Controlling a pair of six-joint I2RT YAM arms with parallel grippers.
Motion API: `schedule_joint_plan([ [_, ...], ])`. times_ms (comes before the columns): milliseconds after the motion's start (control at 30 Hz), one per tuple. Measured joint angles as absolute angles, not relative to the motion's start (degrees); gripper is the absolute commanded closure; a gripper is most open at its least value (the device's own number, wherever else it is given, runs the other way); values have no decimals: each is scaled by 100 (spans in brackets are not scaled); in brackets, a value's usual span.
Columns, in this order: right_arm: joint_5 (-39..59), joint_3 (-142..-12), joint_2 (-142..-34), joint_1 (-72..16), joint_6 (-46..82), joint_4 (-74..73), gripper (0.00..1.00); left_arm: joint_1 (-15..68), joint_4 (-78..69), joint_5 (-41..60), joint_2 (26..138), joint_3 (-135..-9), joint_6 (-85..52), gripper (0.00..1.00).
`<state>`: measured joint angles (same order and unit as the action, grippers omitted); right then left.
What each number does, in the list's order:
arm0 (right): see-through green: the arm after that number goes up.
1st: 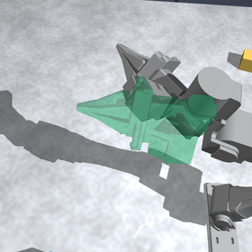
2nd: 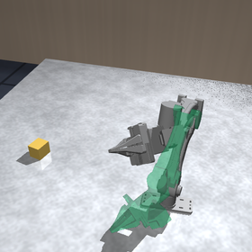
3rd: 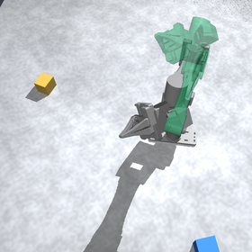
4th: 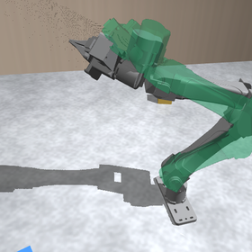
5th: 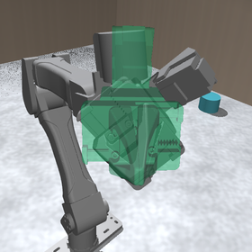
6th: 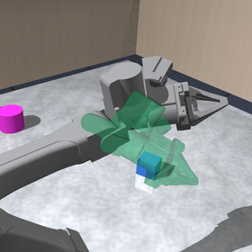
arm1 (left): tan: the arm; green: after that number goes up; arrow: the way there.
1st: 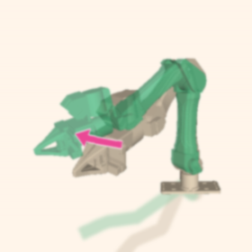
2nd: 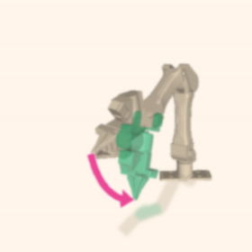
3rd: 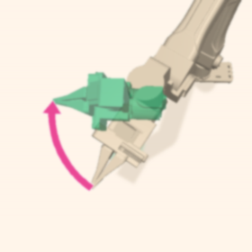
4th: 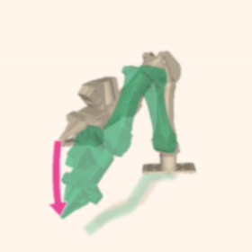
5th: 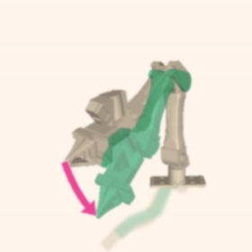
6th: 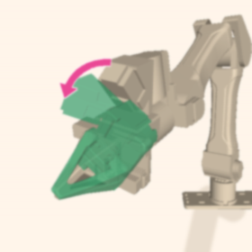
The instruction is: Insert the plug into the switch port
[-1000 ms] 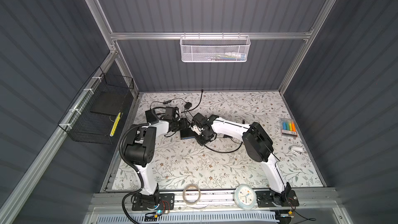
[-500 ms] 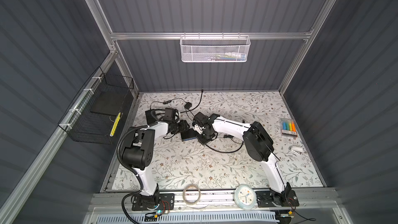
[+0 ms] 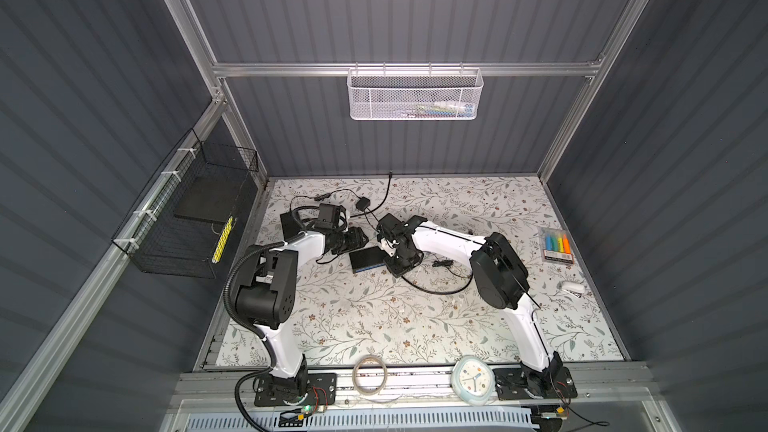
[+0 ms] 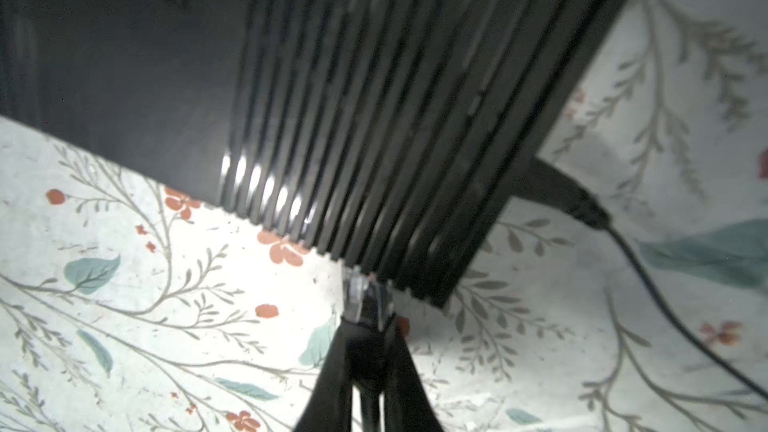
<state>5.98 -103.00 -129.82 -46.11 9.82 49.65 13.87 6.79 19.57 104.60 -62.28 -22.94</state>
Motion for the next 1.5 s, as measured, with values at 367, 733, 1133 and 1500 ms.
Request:
schedule_joint_plan([
  [367, 563, -10431, -13054, -4578, 1031, 5087, 100, 1673, 508, 2137, 10853, -6335, -2390, 37],
  [733, 493, -10637, -13170, -4438, 1055, 5120, 100, 1721, 462, 2222, 10855, -6294, -2429, 38],
  [1133, 762, -10812, -13284, -4226, 1024, 4991, 100, 1761, 104, 2427, 11002, -6294, -2469, 38],
  [1500, 1282, -10812, -13332, -4023, 574, 4812, 100, 1772, -187, 2679, 11246, -6453, -2460, 38],
])
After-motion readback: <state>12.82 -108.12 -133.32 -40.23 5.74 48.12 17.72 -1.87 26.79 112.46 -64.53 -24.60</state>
